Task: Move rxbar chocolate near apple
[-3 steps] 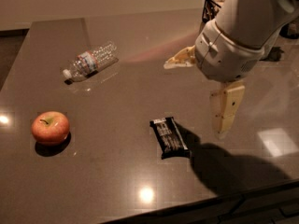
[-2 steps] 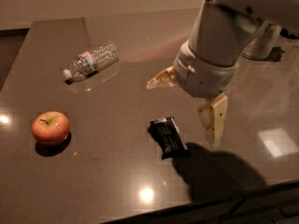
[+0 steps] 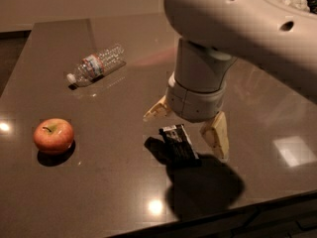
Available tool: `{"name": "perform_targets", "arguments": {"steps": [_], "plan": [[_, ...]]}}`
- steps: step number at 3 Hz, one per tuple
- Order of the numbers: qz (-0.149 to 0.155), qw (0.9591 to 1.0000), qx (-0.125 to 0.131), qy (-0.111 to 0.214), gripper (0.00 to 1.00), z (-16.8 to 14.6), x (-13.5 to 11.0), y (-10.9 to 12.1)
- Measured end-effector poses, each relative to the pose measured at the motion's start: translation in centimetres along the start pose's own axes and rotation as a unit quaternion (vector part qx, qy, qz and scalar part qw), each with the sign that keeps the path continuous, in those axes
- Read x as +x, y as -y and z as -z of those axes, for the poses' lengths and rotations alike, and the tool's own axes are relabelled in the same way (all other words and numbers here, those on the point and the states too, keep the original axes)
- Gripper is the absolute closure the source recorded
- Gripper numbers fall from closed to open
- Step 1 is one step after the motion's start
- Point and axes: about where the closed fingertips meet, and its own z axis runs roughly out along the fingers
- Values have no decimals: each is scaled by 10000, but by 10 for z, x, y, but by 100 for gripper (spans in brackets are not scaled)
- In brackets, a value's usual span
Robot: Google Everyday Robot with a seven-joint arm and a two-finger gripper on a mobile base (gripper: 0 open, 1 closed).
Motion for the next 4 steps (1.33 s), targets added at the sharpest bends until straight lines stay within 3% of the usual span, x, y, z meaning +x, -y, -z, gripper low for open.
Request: {"name": "perform_targets", "arguments": {"steps": [1,3,4], "plan": [[215,9997,-137,48,0,-15,-2,3],[217,9989,-337,236,0,-40,7,4],[92,9984,-496,267,18,-48,17,4]]}}
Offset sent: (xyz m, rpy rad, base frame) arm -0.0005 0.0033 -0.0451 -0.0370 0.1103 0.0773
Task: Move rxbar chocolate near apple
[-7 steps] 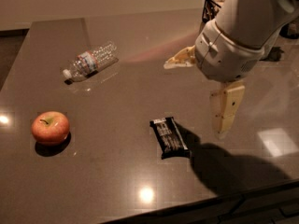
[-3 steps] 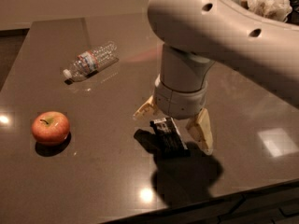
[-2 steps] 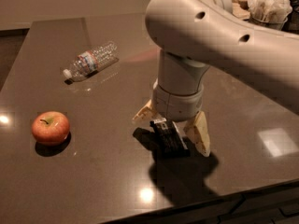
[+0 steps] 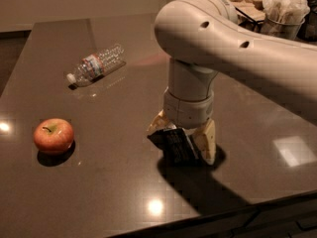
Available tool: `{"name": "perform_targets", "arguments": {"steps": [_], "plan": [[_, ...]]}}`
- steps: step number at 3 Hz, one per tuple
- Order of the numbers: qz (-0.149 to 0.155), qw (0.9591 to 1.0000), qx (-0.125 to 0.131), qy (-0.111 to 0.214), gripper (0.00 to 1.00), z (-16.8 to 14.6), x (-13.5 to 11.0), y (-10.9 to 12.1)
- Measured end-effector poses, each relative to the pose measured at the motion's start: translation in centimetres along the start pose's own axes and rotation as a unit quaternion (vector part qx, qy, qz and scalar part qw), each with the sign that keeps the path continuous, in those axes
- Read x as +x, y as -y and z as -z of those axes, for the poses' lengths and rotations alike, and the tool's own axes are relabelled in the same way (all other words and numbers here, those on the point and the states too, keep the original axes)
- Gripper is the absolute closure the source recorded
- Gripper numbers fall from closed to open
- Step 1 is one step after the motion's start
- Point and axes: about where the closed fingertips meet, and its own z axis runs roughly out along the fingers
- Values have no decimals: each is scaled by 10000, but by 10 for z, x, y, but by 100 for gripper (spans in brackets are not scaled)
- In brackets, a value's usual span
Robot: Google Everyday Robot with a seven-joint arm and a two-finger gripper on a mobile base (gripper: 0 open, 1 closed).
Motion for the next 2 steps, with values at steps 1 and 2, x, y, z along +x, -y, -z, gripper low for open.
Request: {"name": "perform_targets", "arguments": {"steps": [1,2], "plan": [[-136,9999,-61,35,42,0,6,2],[-137,9999,-61,36,65,7,5,2]]}}
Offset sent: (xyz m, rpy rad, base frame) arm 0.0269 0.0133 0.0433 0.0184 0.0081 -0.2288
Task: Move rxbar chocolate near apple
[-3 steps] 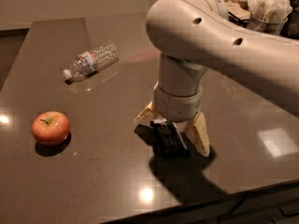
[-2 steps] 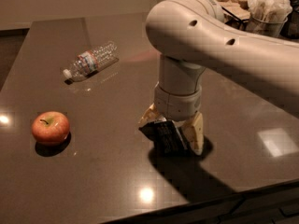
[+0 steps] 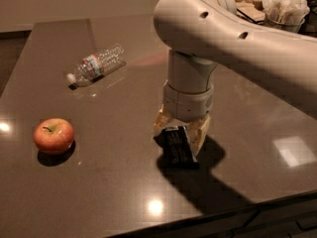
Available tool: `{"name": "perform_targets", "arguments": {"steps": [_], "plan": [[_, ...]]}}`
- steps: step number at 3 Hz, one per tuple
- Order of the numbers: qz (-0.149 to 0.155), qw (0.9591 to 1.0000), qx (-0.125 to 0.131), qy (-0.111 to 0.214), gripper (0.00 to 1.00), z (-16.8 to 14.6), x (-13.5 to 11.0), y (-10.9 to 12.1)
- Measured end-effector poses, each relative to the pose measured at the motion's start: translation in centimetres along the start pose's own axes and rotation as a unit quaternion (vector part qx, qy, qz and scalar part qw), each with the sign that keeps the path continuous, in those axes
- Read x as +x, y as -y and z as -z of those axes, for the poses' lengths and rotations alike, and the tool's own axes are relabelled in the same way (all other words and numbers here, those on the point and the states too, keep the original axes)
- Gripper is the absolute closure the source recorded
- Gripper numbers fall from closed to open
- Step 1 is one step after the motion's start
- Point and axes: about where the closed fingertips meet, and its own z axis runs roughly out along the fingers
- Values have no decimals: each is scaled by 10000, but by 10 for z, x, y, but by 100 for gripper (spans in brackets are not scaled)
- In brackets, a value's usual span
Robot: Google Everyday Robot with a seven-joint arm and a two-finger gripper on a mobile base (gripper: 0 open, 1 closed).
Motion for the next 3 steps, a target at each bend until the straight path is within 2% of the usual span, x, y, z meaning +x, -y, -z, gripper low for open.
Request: {"name": "perform_targets", "arguments": {"steps": [1,2,3], "plan": [[-1,10000,0,1,88,9,-1,0],[-2,10000,0,3,100,9,-1,0],[-429,9986,187,259,100,29,-8,13]]}}
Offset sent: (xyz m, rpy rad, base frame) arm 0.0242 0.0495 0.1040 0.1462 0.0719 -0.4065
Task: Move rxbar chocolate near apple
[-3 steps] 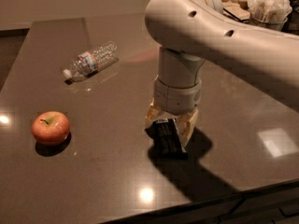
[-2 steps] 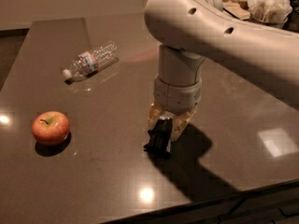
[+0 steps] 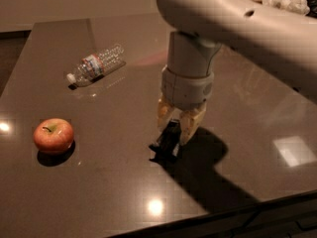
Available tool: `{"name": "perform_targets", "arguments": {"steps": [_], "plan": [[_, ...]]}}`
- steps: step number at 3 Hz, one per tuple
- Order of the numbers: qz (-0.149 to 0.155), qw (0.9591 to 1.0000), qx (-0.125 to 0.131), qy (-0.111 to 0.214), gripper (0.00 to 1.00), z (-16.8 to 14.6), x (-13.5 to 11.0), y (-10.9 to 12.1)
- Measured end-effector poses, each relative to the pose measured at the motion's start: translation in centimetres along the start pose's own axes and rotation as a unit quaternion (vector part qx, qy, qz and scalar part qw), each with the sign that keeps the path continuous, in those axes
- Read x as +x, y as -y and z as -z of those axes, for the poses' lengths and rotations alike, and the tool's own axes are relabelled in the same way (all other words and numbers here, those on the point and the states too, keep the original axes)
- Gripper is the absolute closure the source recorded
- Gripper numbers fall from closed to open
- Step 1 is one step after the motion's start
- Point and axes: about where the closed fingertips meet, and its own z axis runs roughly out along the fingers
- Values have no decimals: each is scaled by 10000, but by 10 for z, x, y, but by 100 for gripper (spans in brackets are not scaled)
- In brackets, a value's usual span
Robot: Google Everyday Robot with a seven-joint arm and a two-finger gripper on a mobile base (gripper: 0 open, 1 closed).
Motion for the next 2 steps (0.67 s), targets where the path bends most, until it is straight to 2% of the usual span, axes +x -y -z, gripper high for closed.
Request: {"name": "perform_targets", "arguments": {"steps": [1,2], "plan": [[-697,9947,449,604,100,40,-24,35],[-1365,9844,654,901,100,58,-41,62]]}}
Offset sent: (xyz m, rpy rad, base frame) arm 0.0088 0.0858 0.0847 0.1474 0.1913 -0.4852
